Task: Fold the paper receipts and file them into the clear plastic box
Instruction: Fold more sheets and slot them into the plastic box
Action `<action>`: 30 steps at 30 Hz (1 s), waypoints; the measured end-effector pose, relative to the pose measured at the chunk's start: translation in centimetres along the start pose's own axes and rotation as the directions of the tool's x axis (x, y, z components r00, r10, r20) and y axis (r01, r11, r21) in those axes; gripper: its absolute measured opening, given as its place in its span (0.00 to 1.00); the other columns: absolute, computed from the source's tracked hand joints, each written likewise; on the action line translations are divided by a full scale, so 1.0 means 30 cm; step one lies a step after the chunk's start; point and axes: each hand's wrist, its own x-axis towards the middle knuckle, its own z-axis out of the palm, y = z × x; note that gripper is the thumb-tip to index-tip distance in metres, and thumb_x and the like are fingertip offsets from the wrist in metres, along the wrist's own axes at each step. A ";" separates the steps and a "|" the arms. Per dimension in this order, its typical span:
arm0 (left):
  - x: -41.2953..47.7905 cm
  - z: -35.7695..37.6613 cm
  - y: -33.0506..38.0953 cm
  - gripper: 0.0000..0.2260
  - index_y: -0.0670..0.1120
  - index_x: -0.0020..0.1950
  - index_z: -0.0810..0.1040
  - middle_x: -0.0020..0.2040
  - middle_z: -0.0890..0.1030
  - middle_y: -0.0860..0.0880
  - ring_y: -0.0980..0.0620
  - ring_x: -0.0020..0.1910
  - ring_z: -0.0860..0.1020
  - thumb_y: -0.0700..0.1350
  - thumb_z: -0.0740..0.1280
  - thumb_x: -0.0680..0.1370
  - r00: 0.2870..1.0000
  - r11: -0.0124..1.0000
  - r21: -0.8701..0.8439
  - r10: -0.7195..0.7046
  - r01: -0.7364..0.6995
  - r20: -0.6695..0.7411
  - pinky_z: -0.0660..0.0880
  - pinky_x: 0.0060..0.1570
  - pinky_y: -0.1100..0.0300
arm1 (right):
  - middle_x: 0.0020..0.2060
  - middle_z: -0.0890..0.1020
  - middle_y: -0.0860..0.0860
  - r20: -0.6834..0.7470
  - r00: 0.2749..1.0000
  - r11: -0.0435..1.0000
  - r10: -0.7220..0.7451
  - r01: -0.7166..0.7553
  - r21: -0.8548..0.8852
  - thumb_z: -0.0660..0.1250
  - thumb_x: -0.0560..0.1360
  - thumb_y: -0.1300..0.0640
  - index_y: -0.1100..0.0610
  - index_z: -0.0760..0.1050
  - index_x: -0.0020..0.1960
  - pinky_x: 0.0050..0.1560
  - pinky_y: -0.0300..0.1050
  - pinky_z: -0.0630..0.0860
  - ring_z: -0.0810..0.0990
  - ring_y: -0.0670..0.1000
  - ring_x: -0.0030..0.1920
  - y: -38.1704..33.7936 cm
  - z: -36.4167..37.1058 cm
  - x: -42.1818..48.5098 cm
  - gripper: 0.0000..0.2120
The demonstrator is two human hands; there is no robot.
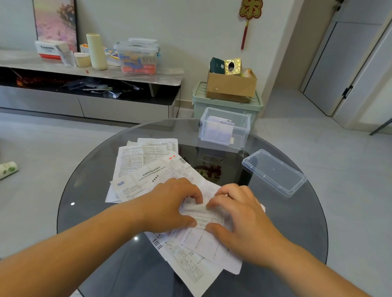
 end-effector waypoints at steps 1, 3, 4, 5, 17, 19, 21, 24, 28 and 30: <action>0.000 0.000 0.000 0.25 0.60 0.68 0.67 0.62 0.72 0.59 0.58 0.60 0.70 0.54 0.74 0.75 1.000 1.000 -0.014 -0.011 0.011 0.001 0.70 0.63 0.60 | 0.63 0.63 0.36 0.009 1.000 1.000 -0.019 0.019 -0.011 0.68 0.76 0.41 0.41 0.69 0.66 0.68 0.46 0.65 0.60 0.43 0.65 -0.001 0.000 -0.005 0.20; 0.000 0.002 0.000 0.30 0.60 0.71 0.63 0.62 0.73 0.58 0.57 0.60 0.72 0.53 0.75 0.74 0.999 0.998 -0.047 -0.033 0.033 -0.005 0.70 0.59 0.66 | 0.68 0.61 0.37 0.021 1.000 0.999 -0.009 0.009 -0.031 0.67 0.77 0.41 0.41 0.67 0.69 0.71 0.44 0.61 0.57 0.43 0.69 0.000 0.001 -0.008 0.22; -0.001 0.002 0.004 0.30 0.60 0.70 0.62 0.62 0.73 0.58 0.56 0.59 0.73 0.52 0.75 0.74 0.999 0.998 -0.054 -0.032 0.031 -0.005 0.71 0.57 0.67 | 0.69 0.60 0.37 0.019 1.000 0.999 -0.002 0.002 -0.032 0.66 0.77 0.41 0.40 0.67 0.69 0.71 0.45 0.60 0.56 0.43 0.70 0.003 0.003 -0.009 0.21; -0.002 0.001 0.007 0.28 0.61 0.68 0.63 0.61 0.73 0.58 0.56 0.59 0.74 0.52 0.75 0.74 1.000 0.998 -0.052 -0.023 0.023 -0.004 0.72 0.57 0.67 | 0.70 0.59 0.38 0.015 1.000 1.000 0.003 -0.003 -0.026 0.66 0.77 0.41 0.39 0.68 0.68 0.71 0.45 0.60 0.55 0.43 0.70 0.006 0.005 -0.009 0.20; 0.015 -0.021 0.019 0.19 0.60 0.66 0.76 0.64 0.70 0.58 0.57 0.63 0.68 0.57 0.72 0.76 0.994 0.993 0.112 0.034 -0.045 0.100 0.67 0.67 0.57 | 0.67 0.65 0.37 0.145 0.987 0.997 0.070 -0.065 -0.039 0.61 0.80 0.40 0.38 0.74 0.68 0.69 0.46 0.60 0.60 0.43 0.66 0.032 0.006 -0.002 0.17; 0.019 -0.022 0.018 0.19 0.60 0.66 0.77 0.64 0.70 0.58 0.58 0.63 0.67 0.58 0.72 0.75 0.994 0.992 0.122 0.025 -0.038 0.104 0.67 0.66 0.59 | 0.67 0.65 0.36 0.162 0.985 0.998 0.061 -0.058 -0.021 0.61 0.80 0.41 0.38 0.74 0.68 0.69 0.45 0.61 0.60 0.43 0.66 0.042 0.003 0.000 0.17; 0.019 -0.023 0.016 0.21 0.60 0.66 0.77 0.64 0.70 0.60 0.59 0.62 0.67 0.59 0.73 0.74 0.995 0.990 0.138 0.012 -0.026 0.101 0.65 0.63 0.64 | 0.68 0.65 0.36 0.170 0.984 0.999 0.049 -0.050 0.004 0.62 0.80 0.41 0.39 0.74 0.68 0.70 0.44 0.61 0.60 0.42 0.67 0.056 0.000 -0.002 0.17; 0.019 -0.023 0.013 0.21 0.59 0.64 0.78 0.62 0.71 0.60 0.59 0.59 0.69 0.60 0.75 0.72 0.997 0.991 0.137 -0.005 -0.005 0.073 0.67 0.60 0.66 | 0.68 0.66 0.35 0.165 0.985 0.998 0.044 -0.052 0.043 0.64 0.80 0.42 0.41 0.76 0.68 0.70 0.43 0.64 0.60 0.40 0.66 0.073 -0.004 -0.006 0.17; 0.024 -0.027 0.013 0.20 0.60 0.61 0.77 0.59 0.72 0.59 0.58 0.56 0.72 0.59 0.76 0.71 0.997 0.994 0.110 -0.020 0.012 0.072 0.72 0.60 0.63 | 0.68 0.67 0.34 0.154 0.987 0.996 0.040 -0.052 0.073 0.64 0.79 0.43 0.41 0.76 0.67 0.71 0.44 0.64 0.60 0.39 0.67 0.078 -0.003 -0.008 0.17; 0.029 -0.029 0.018 0.20 0.60 0.60 0.76 0.58 0.73 0.59 0.58 0.55 0.72 0.59 0.77 0.70 0.996 0.995 0.100 -0.025 0.016 0.087 0.72 0.59 0.63 | 0.68 0.67 0.34 0.155 0.987 0.995 0.045 -0.058 0.079 0.63 0.80 0.43 0.41 0.76 0.67 0.71 0.44 0.63 0.60 0.39 0.67 0.077 -0.004 -0.006 0.16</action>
